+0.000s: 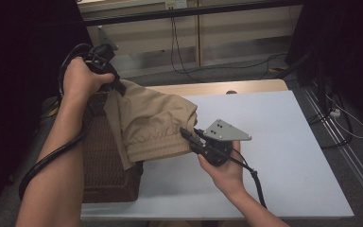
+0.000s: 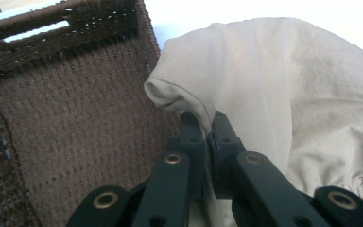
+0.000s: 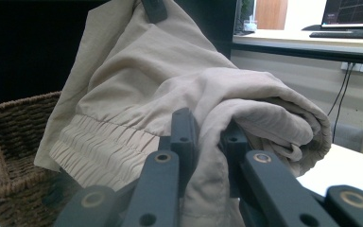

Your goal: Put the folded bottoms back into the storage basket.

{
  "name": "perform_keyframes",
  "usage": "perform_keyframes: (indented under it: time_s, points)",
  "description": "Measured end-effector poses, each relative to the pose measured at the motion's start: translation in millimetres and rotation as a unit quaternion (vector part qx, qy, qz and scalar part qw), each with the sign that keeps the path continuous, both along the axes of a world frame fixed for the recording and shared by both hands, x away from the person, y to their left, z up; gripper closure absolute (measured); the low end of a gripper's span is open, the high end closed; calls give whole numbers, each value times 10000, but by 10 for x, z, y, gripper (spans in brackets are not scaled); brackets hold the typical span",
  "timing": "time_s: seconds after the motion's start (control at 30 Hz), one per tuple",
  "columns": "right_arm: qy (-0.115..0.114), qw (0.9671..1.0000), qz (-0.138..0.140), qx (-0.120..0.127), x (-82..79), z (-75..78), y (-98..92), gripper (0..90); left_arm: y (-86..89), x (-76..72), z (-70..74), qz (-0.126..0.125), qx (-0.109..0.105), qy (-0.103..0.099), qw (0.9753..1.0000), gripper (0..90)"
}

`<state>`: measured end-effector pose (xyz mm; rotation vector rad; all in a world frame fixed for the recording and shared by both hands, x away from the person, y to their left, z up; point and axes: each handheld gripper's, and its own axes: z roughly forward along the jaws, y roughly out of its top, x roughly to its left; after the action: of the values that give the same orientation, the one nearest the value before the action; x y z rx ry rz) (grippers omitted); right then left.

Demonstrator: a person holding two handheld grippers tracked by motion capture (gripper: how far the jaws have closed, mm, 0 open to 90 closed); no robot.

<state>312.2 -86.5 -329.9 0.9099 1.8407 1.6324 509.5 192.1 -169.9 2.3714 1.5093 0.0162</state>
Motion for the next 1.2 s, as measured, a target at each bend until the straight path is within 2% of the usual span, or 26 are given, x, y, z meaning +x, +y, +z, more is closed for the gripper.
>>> perform_keyframes:
  time_s: [0.43,0.73,1.07,1.2]
  points:
    - [-117,9999,33,34,2,105,77,807,-23,4,203,-32,309,-17,9995,871]
    - [-100,9999,60,72,26,115,124,806,2,3,230,-14,411,27,9992,871]
    - [-155,9998,92,-14,36,155,173,807,62,6,249,56,416,68,9991,871]
    - [-169,9998,108,-53,31,172,201,806,78,1,258,74,499,54,9987,871]
